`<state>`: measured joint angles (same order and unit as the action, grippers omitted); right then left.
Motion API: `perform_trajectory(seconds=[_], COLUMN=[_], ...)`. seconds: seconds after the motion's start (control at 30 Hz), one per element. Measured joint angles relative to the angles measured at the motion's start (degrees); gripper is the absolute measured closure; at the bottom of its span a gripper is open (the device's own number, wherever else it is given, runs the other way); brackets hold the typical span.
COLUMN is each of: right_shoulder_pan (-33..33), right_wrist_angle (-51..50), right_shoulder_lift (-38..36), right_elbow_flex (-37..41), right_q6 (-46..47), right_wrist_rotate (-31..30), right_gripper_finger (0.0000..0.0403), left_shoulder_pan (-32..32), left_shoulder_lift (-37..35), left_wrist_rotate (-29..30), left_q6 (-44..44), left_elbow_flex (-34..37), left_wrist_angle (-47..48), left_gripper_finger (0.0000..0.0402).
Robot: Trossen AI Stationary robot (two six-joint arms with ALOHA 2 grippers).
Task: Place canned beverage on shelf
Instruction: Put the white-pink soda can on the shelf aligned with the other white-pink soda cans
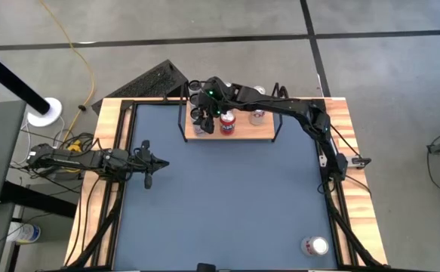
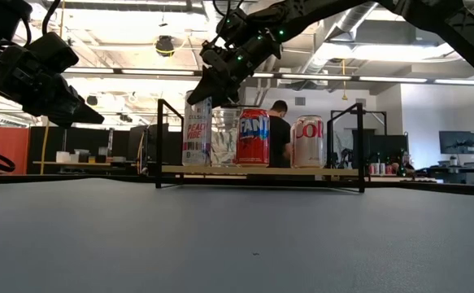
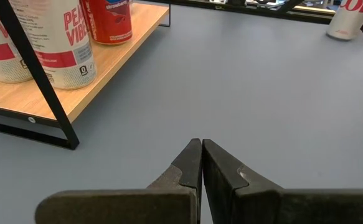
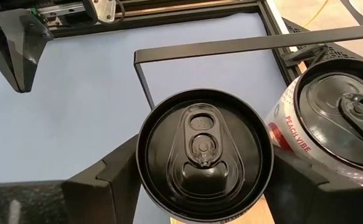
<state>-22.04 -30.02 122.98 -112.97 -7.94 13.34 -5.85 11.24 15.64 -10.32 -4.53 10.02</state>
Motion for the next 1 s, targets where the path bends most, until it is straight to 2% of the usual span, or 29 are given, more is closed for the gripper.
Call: perform_trajectory(seconds=[0.8, 1.0], right_shoulder_pan=[0.6, 1.0], right_wrist_angle=[-0.9, -4.2], right_shoulder_lift=[0.0, 0.0], right_elbow_flex=[-0.1, -2.1], right_q6=[-1.1, -1.1], right_wrist_rotate=[-1.0, -1.6], right_gripper_finger=[0.0126, 0.0126], left_shoulder_pan=[0.0, 0.0], left_shoulder_lift=[0.0, 0.0], left_wrist_rotate=[0.0, 0.0], left_q6=[0.0, 0.0], left_elbow_flex=[0.0, 0.0], left_wrist_angle=[0.0, 0.0], left_gripper_finger=[0.0401, 0.0401])
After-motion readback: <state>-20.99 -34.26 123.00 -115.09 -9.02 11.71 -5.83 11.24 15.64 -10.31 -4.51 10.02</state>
